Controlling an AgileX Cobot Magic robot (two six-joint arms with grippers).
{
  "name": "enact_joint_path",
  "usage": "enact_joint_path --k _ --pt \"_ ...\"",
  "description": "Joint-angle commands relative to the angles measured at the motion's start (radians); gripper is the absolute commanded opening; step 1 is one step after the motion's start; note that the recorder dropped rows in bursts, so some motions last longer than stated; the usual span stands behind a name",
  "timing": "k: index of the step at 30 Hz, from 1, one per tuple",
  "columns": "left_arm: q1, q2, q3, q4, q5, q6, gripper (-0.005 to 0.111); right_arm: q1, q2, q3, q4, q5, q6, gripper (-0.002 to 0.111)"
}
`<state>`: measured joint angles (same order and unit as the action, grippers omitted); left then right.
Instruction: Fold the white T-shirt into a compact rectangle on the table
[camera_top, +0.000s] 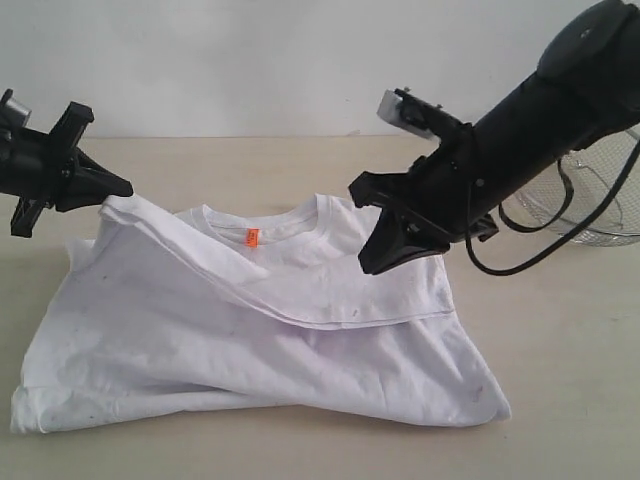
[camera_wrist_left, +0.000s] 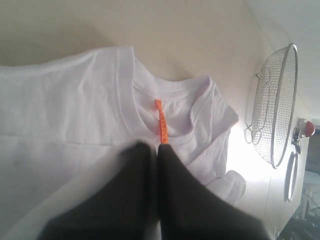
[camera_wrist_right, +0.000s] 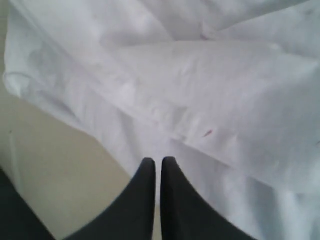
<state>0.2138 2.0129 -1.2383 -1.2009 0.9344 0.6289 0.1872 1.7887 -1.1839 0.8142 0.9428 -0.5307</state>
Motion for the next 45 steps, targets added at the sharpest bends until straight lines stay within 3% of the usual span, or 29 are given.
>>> enact_joint_path --k 1,8,18,27,45 --pt "-0.002 0.02 -0.011 -0.016 -0.012 -0.007 0.005 0.07 -0.016 -0.003 0.009 0.05 -0.064 0.0" --pt "-0.002 0.033 -0.011 -0.013 0.007 -0.007 0.005 0.166 0.024 -0.003 -0.028 0.021 -0.092 0.0" --pt "-0.002 0.033 -0.011 -0.013 0.04 -0.002 0.005 0.183 0.089 0.025 -0.036 0.059 -0.052 0.0" --pt "-0.002 0.033 -0.011 -0.013 0.047 -0.001 0.005 0.183 0.093 0.113 -0.062 -0.18 -0.056 0.0" --pt "-0.002 0.033 -0.011 -0.007 0.064 0.075 0.005 0.183 0.149 0.111 -0.06 -0.395 -0.006 0.0"
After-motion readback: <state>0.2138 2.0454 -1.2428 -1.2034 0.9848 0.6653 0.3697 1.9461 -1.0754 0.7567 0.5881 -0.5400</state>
